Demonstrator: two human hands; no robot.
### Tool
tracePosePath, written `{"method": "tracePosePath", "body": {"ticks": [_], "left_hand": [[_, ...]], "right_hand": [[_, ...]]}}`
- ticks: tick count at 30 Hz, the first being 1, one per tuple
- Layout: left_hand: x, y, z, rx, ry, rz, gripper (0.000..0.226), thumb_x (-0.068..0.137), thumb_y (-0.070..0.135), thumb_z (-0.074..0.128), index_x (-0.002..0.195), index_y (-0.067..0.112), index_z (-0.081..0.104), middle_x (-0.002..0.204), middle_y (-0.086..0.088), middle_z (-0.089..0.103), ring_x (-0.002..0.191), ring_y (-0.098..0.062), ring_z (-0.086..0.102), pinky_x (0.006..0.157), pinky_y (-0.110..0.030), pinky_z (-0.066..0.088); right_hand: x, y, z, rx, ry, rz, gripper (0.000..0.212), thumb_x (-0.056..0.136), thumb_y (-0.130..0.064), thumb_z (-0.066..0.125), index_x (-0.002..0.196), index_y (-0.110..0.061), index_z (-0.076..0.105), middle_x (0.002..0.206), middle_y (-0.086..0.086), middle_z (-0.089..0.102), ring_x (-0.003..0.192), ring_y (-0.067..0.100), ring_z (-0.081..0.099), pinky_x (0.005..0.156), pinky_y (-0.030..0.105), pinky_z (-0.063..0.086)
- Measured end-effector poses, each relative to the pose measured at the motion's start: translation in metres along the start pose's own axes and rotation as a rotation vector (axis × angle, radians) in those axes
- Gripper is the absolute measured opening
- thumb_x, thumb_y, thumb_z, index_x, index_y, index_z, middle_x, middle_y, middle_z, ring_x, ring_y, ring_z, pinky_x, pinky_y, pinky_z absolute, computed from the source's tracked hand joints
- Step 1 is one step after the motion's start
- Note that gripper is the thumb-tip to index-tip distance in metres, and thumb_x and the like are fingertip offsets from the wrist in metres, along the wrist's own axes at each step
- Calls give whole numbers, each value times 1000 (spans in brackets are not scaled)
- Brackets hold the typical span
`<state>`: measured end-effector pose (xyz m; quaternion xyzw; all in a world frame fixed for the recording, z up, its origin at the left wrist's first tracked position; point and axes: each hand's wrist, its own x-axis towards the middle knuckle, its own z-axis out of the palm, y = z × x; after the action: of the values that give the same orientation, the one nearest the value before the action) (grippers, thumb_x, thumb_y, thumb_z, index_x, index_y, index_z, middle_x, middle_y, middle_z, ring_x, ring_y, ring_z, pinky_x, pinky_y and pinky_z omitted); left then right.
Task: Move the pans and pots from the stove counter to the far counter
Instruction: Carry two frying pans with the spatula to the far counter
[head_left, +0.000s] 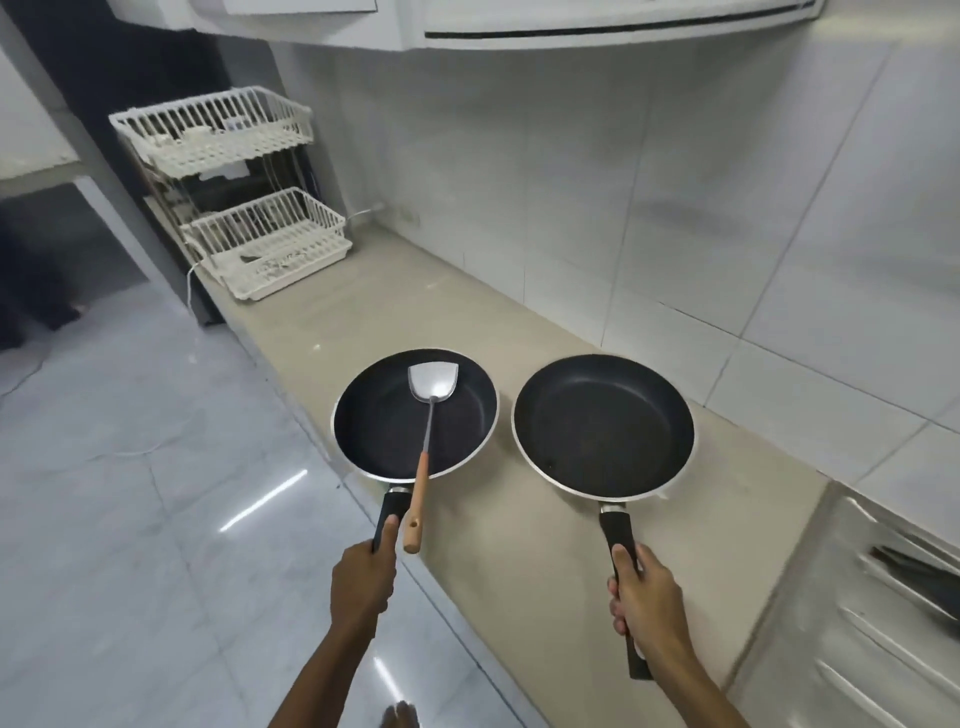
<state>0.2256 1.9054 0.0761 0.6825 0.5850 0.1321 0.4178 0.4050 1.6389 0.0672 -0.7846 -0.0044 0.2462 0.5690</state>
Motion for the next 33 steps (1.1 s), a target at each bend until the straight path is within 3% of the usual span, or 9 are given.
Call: {"method": "tracePosePath", "body": {"ticks": [7,14,19,24,33], "left_hand": [[171,34,-40,91,-165,162,67,93,67,41,62,9,51,61,-10,58,54,-22,53,49,-29,43],[302,75,-45,269,-255,280,72,96,65,37,64,6,62,68,-13,67,69,-29,65,72,-43,57],[379,98,-29,310,-318,380,75,96,64,37,65,3,66,65,-12,68,62,-26,65,66,-41,56],[432,115,-16,330,-374,421,76,93,69,38,61,6,65,63,-9,68,62,-27,65,60,-38,51],[481,131,-1,368,-443,445,79,93,70,35,61,4,62,63,-12,66,63,-30,64,59,-38,48]], "right_hand": [[28,-51,129,61,180,61,19,103,-23,50,92,-11,61,61,11,55,41,17,45,39,27,41],[58,-90,222,112,337,110,16,104,-24,49,93,-19,60,63,11,56,41,14,47,40,26,44],[93,-101,273,171,429,137,18,104,-23,50,92,-14,61,57,8,53,38,16,43,38,27,40],[115,-110,314,240,509,145,14,104,-23,50,96,-21,61,57,7,53,39,15,43,38,28,40],[133,-114,368,228,616,189,13,104,-28,50,102,-22,62,57,4,55,39,14,48,38,27,42]]}}
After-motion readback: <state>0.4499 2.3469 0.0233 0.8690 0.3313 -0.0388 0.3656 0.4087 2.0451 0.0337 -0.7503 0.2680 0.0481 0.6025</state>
